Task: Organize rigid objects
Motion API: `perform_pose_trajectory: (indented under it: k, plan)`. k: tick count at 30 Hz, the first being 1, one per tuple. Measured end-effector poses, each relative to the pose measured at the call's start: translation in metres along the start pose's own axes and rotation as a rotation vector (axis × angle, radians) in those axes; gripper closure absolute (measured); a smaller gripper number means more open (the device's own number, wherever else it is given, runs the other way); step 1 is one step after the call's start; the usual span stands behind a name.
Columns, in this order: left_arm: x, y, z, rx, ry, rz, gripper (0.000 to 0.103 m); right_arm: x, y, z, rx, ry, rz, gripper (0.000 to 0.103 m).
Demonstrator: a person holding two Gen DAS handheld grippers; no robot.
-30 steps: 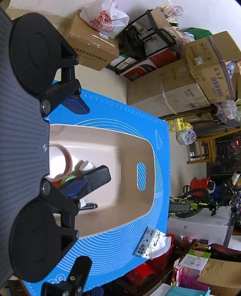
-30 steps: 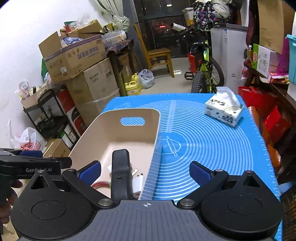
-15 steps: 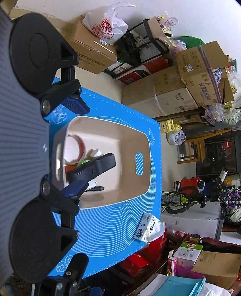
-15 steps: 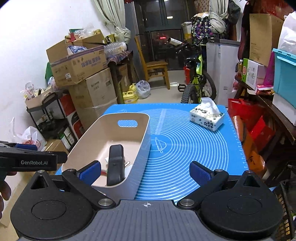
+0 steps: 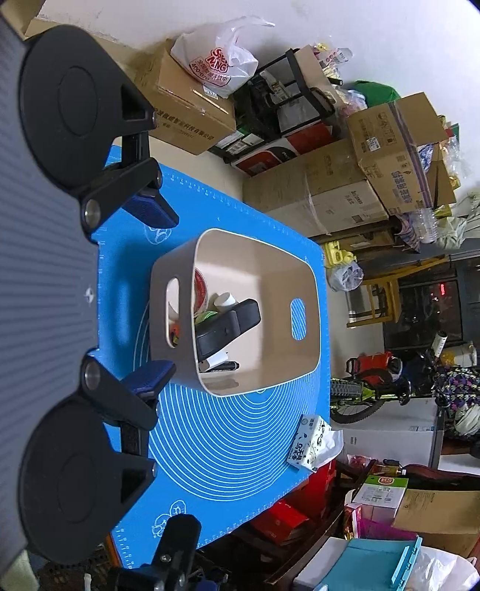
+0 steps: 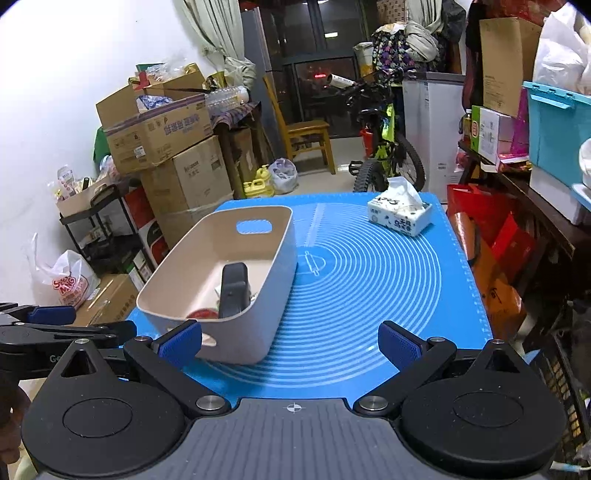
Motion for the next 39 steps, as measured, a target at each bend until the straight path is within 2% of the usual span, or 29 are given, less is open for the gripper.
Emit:
perform_pose_trajectory:
  k: [12,17,27,39]
  plan:
    - [-0.01,0.04,0.02,-0.069,-0.016,-0.006,0.024,0.003,0.041,0.035,-0.07,0.035,0.055,0.002]
    - [-0.008,0.056,0.024,-0.089,-0.021,0.022,0.024,0.006,0.055,0.044,-0.094,0.039,0.072,0.002]
    - [-0.011,0.063,0.033,-0.127,-0.012,0.029,0.025,0.012,0.07,0.061,-0.153,0.031,0.075,0.002]
    - [-0.016,0.071,0.036,-0.147,0.004,0.012,0.025,0.013,0.076,0.062,-0.147,0.029,0.062,0.002]
Point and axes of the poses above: each gripper's, at about its wrist camera, not at the fingertips, and z roughly against the way its jaws point, x to its left, y to its underside, the point moved 5 cm from there along -z, roughly the way its jaws point, and after that the axes turned 4 degrees about -x, right-handed, at the moved point
